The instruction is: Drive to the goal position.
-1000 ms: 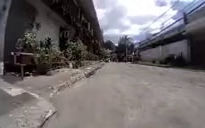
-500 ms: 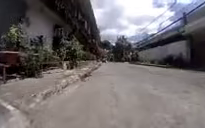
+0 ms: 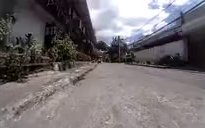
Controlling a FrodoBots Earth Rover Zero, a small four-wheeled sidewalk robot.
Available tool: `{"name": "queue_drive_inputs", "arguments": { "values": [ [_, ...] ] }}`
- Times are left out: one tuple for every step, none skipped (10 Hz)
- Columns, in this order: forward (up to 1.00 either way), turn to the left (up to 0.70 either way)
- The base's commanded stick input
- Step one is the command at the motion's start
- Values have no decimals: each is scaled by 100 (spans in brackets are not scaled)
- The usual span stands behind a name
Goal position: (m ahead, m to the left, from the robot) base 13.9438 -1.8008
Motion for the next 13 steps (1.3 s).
{"name": "queue_drive_inputs", "arguments": {
  "values": [
    [85, 0],
    [85, 0],
    [85, 0],
    [85, 0],
    [85, 0],
    [85, 0],
    [85, 0],
    [85, 0],
    [85, 0],
    [85, 0],
    [85, 0],
    [85, 0],
    [85, 0]
  ]
}}
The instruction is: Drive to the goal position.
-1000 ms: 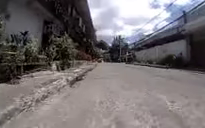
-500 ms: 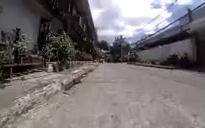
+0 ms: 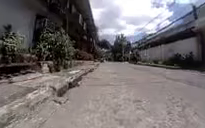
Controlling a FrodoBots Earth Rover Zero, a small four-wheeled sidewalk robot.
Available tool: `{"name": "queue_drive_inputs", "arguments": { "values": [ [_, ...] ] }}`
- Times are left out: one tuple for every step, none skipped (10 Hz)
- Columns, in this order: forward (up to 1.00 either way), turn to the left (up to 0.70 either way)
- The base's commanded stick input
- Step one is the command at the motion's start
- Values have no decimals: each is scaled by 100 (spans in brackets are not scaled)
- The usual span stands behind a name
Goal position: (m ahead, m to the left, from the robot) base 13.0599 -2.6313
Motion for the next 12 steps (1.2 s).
{"name": "queue_drive_inputs", "arguments": {
  "values": [
    [85, 0],
    [85, 0],
    [85, 0],
    [85, 0],
    [85, 0],
    [85, 0],
    [85, 0],
    [85, 0],
    [85, 0],
    [85, -12],
    [85, -34],
    [85, -34]
  ]
}}
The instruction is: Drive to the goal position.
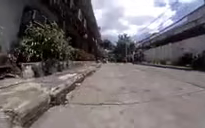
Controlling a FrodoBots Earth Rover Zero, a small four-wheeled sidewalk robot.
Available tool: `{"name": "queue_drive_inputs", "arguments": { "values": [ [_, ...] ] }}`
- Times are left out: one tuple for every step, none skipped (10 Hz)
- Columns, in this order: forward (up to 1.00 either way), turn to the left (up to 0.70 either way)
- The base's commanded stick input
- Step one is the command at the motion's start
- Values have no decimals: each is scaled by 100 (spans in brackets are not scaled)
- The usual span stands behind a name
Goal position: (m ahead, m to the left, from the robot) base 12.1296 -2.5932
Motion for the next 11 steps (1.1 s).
{"name": "queue_drive_inputs", "arguments": {
  "values": [
    [85, -34],
    [85, -34],
    [85, -32],
    [85, -10],
    [85, 0],
    [85, 0],
    [85, 0],
    [85, 0],
    [85, 0],
    [85, 0],
    [85, 0]
  ]
}}
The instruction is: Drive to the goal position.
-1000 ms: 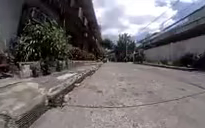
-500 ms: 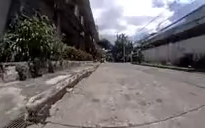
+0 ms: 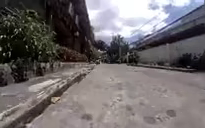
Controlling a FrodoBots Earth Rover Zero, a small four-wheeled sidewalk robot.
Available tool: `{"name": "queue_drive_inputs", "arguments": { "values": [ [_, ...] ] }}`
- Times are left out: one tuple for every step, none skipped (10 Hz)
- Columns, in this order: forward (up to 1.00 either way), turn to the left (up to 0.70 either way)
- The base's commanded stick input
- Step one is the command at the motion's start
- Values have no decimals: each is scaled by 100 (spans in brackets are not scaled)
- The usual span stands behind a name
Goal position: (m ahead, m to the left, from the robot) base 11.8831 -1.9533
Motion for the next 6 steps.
{"name": "queue_drive_inputs", "arguments": {
  "values": [
    [85, 0],
    [85, 0],
    [85, 0],
    [85, 0],
    [85, 0],
    [85, 0]
  ]
}}
